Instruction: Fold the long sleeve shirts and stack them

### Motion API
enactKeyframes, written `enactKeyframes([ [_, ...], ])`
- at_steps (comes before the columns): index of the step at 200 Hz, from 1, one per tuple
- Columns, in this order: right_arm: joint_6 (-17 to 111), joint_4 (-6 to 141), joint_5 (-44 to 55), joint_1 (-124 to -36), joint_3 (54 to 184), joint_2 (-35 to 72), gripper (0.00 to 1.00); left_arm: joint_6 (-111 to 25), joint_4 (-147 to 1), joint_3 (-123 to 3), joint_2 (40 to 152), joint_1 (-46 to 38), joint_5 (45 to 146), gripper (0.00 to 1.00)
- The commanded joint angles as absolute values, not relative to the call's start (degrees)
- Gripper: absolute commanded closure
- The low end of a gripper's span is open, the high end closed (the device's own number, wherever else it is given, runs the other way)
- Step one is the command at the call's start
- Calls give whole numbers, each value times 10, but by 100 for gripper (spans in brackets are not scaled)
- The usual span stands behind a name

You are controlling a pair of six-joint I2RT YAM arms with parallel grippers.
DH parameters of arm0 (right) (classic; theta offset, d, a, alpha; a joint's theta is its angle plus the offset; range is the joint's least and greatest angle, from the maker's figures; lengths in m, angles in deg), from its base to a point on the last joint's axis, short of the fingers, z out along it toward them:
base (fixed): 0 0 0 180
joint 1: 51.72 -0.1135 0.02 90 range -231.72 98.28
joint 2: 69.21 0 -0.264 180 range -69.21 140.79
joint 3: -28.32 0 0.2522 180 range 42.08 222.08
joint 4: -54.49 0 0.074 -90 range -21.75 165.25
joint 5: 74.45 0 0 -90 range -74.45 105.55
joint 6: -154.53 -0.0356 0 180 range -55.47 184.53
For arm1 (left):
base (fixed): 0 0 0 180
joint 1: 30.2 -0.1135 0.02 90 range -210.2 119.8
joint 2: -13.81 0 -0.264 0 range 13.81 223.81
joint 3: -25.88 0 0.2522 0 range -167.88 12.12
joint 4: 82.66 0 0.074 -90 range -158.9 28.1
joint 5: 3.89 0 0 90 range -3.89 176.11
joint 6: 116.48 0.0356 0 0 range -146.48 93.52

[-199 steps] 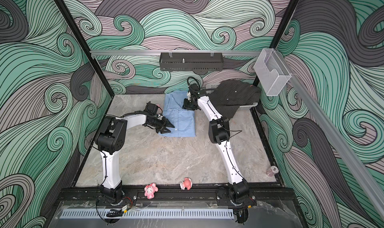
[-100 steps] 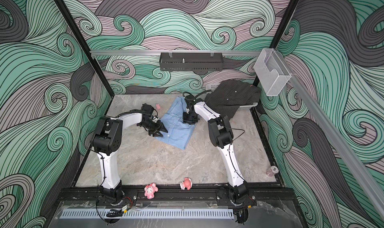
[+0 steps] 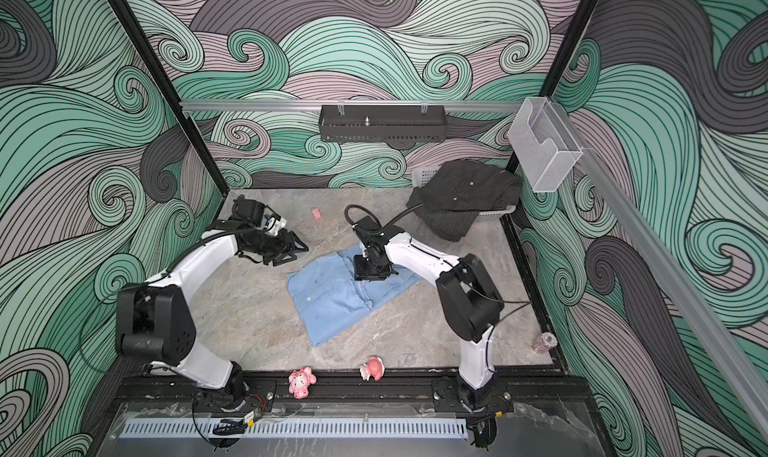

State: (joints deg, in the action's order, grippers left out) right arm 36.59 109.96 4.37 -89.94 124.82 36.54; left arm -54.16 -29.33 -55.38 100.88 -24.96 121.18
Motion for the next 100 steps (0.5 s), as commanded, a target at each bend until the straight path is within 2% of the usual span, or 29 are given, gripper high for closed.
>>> enactKeyframes([
  [1, 415, 1106, 102, -874, 1276, 352, 49, -549, -298, -502, 976, -253, 1236, 43],
  [42, 459, 1149, 94, -800, 1327, 431, 51, -624, -377, -386, 968, -225, 1252, 46],
  [77, 458, 1149, 80, -767, 1295, 462, 51, -641, -398, -356, 1013, -179, 1223, 46],
  [100, 452, 1146, 65, -761, 1260, 471, 51, -628, -376, -360, 1058, -182, 1193, 47],
])
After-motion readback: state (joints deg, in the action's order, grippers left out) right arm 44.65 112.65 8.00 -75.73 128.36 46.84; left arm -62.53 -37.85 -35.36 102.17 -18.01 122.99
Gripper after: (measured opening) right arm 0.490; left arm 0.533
